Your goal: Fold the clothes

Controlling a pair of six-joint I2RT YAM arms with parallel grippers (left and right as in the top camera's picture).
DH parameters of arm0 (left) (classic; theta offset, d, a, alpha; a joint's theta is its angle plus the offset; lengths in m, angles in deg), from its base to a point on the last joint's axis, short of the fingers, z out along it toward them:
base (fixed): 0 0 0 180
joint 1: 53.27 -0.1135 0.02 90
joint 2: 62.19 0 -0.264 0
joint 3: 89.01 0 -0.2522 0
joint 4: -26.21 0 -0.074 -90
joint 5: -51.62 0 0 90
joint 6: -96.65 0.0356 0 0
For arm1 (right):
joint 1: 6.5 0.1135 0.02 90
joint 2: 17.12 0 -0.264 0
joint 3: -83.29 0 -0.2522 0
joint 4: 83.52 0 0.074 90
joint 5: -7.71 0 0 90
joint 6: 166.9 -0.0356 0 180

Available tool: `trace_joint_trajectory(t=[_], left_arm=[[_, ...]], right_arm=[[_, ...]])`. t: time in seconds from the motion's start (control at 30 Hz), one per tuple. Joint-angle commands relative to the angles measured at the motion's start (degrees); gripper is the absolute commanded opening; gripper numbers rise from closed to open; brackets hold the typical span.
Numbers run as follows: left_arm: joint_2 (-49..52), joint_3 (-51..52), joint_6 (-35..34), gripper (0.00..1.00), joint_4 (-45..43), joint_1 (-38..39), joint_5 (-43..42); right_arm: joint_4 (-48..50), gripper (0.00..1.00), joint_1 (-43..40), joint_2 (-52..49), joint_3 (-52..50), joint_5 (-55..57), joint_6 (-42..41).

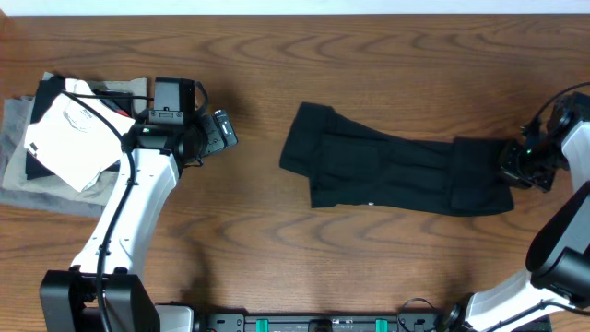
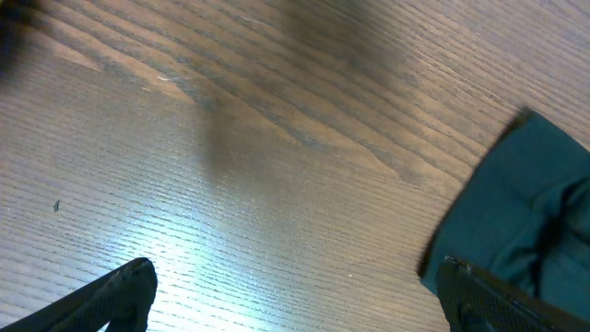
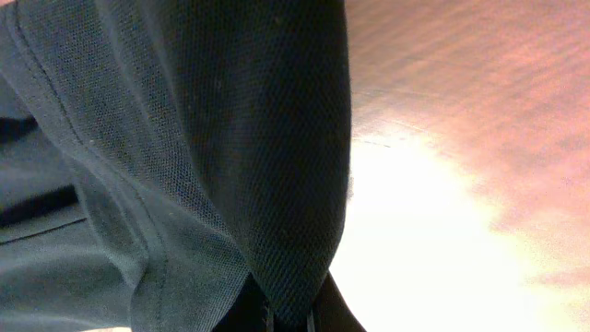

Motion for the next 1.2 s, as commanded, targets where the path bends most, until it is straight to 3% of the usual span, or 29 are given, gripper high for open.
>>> trace_joint_trajectory(t=[0.0,1.0,1.1,1.17], left_arm=[[0.0,0.74,0.35,0.98,0.17,-0.35,0.7],[0.0,0.74,0.35,0.98,-0.04,-0.35,0.7],[0.0,0.74,0.35,0.98,-0.04,-0.35,0.7],[0.0,0.74,0.35,0.98,-0.04,-0.35,0.7]], right_arm=[[-1.53,0.01,0.46,2.86,1.14,7.89,-4.15],[-2.23,0.01,26.73,4.2,1.09,6.21,-7.52],[-1.97,0.03,28.87,4.2,1.09,5.81,-7.96],[-2.1,0.1,30.14,4.11,1.09,5.44,-7.96]])
